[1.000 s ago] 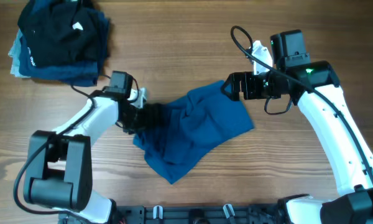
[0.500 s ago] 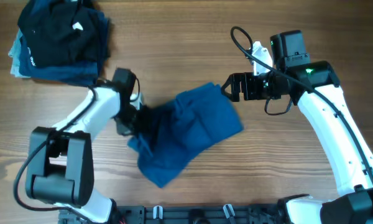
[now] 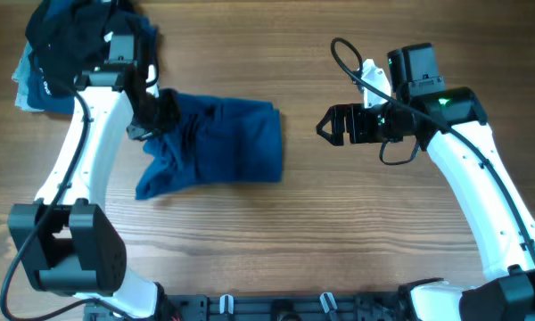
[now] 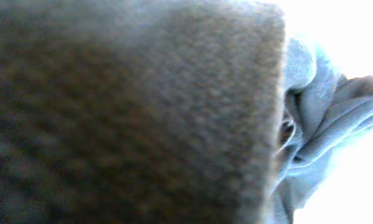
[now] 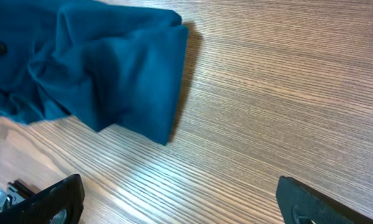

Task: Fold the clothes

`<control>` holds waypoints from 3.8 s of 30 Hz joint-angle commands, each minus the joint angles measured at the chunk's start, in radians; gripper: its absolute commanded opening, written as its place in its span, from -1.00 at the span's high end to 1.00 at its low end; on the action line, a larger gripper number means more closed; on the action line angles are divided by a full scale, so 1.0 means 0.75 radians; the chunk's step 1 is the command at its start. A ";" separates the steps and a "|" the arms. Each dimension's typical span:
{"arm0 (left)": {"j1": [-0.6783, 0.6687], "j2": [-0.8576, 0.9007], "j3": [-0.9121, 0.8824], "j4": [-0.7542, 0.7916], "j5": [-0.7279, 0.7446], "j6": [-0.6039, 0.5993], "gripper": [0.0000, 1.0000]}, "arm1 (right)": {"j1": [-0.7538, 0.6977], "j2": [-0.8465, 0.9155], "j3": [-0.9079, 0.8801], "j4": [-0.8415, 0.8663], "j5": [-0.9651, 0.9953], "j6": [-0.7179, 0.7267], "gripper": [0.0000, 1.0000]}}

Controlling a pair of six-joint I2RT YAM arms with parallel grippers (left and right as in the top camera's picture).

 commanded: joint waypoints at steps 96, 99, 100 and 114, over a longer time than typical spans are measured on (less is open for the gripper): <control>-0.138 0.466 -0.132 0.526 0.322 -0.273 0.92 | 0.005 0.175 0.004 0.204 -0.462 0.111 -0.99; -0.124 0.320 -0.126 0.459 0.328 -0.268 0.92 | 0.005 0.175 0.004 0.218 -0.462 0.111 -0.99; -0.124 0.264 -0.126 0.438 0.328 -0.268 0.92 | 0.005 0.175 0.004 0.222 -0.462 0.111 -0.99; -0.143 0.022 -0.333 0.185 0.583 -0.114 0.91 | 0.005 0.175 0.004 0.252 -0.462 0.105 -0.99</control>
